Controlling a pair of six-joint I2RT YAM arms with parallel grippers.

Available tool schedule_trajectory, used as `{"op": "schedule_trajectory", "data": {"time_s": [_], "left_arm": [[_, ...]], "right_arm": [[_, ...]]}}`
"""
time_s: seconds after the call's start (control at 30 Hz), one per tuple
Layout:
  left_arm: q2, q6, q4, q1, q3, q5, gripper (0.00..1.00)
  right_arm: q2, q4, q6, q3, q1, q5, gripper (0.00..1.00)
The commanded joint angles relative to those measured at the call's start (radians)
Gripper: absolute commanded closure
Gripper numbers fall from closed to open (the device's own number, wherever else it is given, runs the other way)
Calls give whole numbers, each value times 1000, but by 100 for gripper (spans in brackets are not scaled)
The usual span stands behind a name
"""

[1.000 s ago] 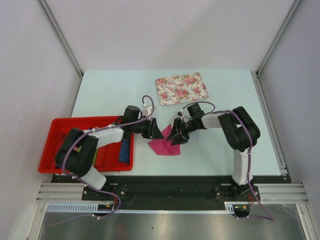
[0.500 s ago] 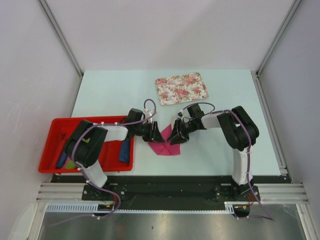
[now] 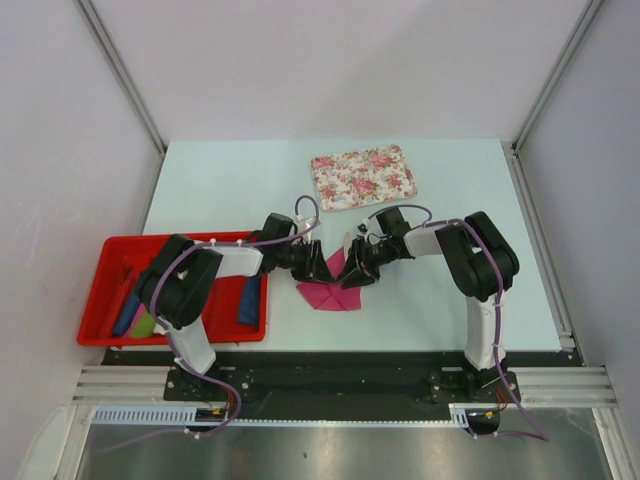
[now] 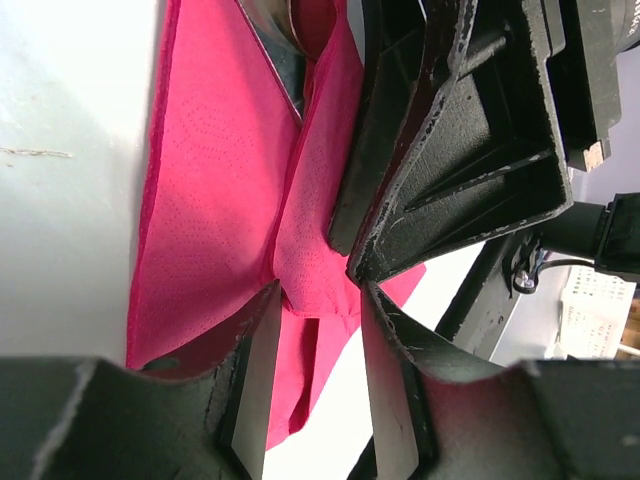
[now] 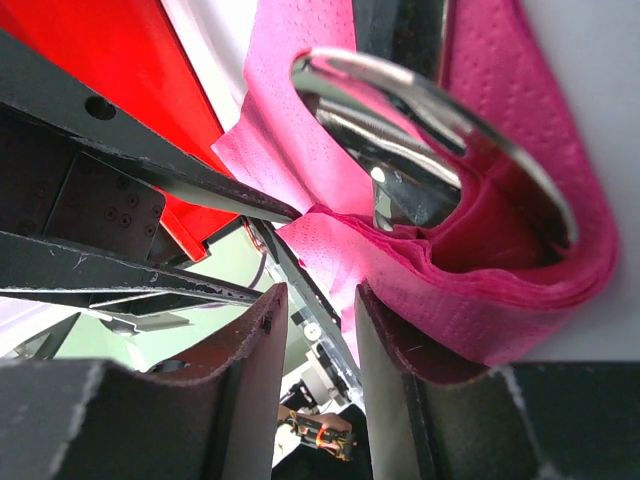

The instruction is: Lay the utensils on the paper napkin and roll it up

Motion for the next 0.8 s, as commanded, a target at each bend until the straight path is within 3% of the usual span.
{"op": "schedule_trajectory", "data": {"time_s": [0.0,0.43,0.77], "left_arm": [[10,13,-54,-14,39,-24,58],[-2,47,-110,-22,36,-62,58],[9,33,-90,-34,52,-42,74]], "right_arm": [[-15,11,-14,-1,-4,14,61],[-19,14,-14,-5,-2,20,62],[-32,19,-17,-10,-1,27,62]]}}
